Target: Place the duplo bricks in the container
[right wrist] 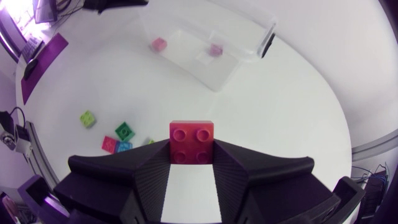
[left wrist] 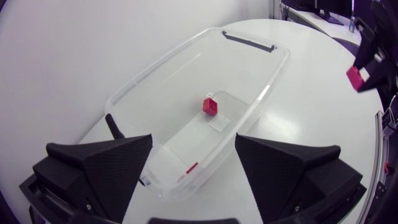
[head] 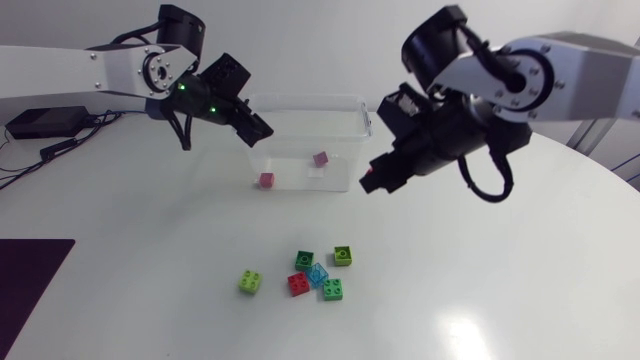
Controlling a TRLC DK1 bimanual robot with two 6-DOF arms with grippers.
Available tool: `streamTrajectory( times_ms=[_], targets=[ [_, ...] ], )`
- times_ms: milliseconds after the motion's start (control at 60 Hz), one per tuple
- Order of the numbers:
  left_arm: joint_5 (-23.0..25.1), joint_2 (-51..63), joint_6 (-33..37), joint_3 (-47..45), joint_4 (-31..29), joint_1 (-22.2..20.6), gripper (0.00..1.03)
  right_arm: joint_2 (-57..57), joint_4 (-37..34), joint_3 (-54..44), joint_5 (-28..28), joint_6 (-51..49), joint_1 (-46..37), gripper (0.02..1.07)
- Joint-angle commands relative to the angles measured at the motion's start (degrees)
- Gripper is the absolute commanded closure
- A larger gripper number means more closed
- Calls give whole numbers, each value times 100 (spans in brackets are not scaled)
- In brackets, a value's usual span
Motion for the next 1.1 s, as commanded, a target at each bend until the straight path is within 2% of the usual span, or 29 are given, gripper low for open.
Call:
streamTrajectory(
  times_ms=[0, 417, 750, 1017, 1050, 1083],
  targets=[
    [3, -602, -9, -509, 167, 110, 8, 127, -73, 422, 61, 77, -133, 81],
    [302, -2413, 642, -2522, -70, 225, 7, 1367, 24, 1898, 52, 121, -273, 80],
    [328, -3072, 1371, -4104, -176, -92, 7, 2281, -29, 2988, 52, 130, -388, 80],
    [328, -3098, 1547, -4860, -53, -434, 7, 2799, -20, 3524, 43, 174, -502, 79],
    [328, -3089, 1538, -4939, 18, -487, 7, 2870, -29, 3603, 52, 174, -511, 76],
    [328, -3089, 1538, -5018, 70, -540, 7, 2957, -38, 3673, 61, 174, -528, 70]
  ],
)
